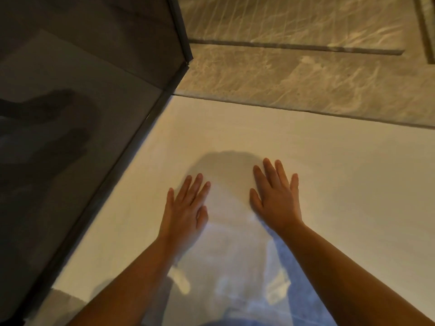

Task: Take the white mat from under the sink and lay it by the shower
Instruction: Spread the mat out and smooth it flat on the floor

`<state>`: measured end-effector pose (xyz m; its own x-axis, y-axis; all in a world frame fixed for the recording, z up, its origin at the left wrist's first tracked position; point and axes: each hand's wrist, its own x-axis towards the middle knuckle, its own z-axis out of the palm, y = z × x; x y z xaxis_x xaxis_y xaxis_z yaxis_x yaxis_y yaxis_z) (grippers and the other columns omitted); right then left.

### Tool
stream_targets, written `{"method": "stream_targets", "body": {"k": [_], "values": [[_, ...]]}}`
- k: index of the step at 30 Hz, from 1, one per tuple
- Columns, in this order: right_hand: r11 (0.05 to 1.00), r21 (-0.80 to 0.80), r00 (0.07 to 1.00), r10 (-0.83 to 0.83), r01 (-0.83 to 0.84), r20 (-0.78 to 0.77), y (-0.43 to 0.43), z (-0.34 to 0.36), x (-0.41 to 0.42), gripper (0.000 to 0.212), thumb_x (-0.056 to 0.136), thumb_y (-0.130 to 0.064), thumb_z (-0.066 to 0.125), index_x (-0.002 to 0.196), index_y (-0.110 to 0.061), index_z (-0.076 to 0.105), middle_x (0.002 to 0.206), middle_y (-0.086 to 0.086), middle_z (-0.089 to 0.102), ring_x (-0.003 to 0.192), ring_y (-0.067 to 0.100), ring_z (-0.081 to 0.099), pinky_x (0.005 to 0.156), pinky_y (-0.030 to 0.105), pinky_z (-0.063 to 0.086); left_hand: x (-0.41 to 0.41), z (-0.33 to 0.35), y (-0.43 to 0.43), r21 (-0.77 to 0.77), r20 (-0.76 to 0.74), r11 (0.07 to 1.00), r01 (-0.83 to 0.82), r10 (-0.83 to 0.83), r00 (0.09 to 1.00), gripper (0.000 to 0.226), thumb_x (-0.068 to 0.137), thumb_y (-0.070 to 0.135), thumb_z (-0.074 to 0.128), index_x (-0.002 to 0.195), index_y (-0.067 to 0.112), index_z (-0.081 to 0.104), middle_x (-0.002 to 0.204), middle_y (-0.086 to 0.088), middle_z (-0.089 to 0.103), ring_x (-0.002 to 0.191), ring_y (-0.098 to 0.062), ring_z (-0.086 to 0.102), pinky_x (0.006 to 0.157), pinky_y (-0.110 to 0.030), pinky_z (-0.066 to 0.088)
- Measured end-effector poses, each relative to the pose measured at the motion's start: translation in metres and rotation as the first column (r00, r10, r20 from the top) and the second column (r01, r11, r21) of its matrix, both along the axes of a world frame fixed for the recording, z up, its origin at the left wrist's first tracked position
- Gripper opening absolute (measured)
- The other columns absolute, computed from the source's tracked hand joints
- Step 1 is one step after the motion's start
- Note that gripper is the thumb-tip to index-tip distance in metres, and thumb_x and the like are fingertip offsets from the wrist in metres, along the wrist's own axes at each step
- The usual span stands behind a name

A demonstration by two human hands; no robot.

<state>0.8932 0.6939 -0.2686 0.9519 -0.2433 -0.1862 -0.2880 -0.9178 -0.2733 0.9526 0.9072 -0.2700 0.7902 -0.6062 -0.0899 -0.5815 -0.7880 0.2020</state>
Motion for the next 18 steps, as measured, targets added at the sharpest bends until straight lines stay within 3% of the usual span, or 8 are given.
{"method": "stream_targets", "body": {"k": [4,7,9,11,13,15,18], "values": [[0.999,0.025,0.999,0.037,-0.037,-0.01,0.0,0.01,-0.004,0.055,0.093,-0.036,0.038,0.142,-0.016,0.022,0.155,0.011,0.011,0.143,0.031,0.003,0.111,0.057,0.009,0.009,-0.001,0.031,0.004,0.032,0.998,0.059,-0.059,0.998,0.053,0.086,0.03,0.031,0.138,0.021,0.035,0.147,-0.008,0.032,0.135,-0.028,0.027,0.098,-0.061,0.031],[0.974,-0.069,0.974,0.219,-0.215,0.054,0.0,0.022,-0.014,0.05,0.078,-0.021,0.065,0.123,-0.003,0.051,0.136,0.026,0.045,0.127,0.044,0.039,0.096,0.063,0.036,0.008,0.003,0.029,-0.061,0.014,0.998,0.016,-0.015,1.0,0.052,0.085,0.03,0.029,0.133,0.014,0.043,0.145,-0.012,0.035,0.134,-0.033,0.028,0.1,-0.062,0.028],[0.955,-0.115,0.953,0.284,-0.273,0.101,-0.003,0.026,-0.025,0.046,0.067,-0.017,0.075,0.109,-0.002,0.063,0.121,0.025,0.06,0.112,0.044,0.055,0.082,0.061,0.047,-0.005,0.011,0.009,-0.14,0.017,0.988,-0.067,0.07,0.997,0.051,0.081,0.028,0.033,0.125,0.01,0.053,0.139,-0.015,0.044,0.129,-0.037,0.036,0.1,-0.061,0.029],[0.947,-0.097,0.943,0.316,-0.307,0.104,-0.005,0.029,-0.037,0.044,0.067,-0.018,0.073,0.107,-0.004,0.064,0.117,0.023,0.063,0.108,0.041,0.059,0.081,0.058,0.049,-0.029,0.016,-0.019,-0.18,0.054,0.983,-0.044,0.054,0.997,0.049,0.078,0.027,0.037,0.118,0.008,0.058,0.133,-0.016,0.051,0.124,-0.039,0.043,0.097,-0.061,0.032],[0.941,-0.101,0.939,0.331,-0.322,0.091,-0.005,0.027,-0.054,0.039,0.074,-0.024,0.06,0.108,-0.006,0.064,0.117,0.021,0.064,0.108,0.038,0.06,0.081,0.054,0.051,-0.06,0.017,-0.047,-0.172,0.033,0.985,0.027,-0.022,0.999,0.048,0.077,0.027,0.039,0.12,0.011,0.056,0.135,-0.012,0.05,0.127,-0.035,0.042,0.098,-0.059,0.033],[0.937,-0.095,0.938,0.343,-0.337,0.046,-0.006,0.024,-0.071,0.042,0.079,-0.029,0.043,0.11,-0.007,0.063,0.118,0.02,0.063,0.11,0.036,0.059,0.082,0.05,0.051,-0.091,0.014,-0.066,-0.123,-0.017,0.99,0.075,-0.078,0.997,0.05,0.08,0.031,0.039,0.127,0.016,0.048,0.141,-0.007,0.045,0.132,-0.029,0.037,0.101,-0.055,0.031],[0.942,-0.054,0.943,0.333,-0.331,0.018,-0.01,0.017,-0.09,0.045,0.082,-0.032,0.042,0.114,-0.006,0.06,0.123,0.022,0.06,0.115,0.039,0.055,0.086,0.053,0.048,-0.123,0.009,-0.077,-0.002,-0.04,0.997,0.081,-0.081,0.996,0.053,0.08,0.037,0.04,0.129,0.018,0.047,0.139,-0.005,0.048,0.129,-0.027,0.041,0.097,-0.055,0.039]]}}
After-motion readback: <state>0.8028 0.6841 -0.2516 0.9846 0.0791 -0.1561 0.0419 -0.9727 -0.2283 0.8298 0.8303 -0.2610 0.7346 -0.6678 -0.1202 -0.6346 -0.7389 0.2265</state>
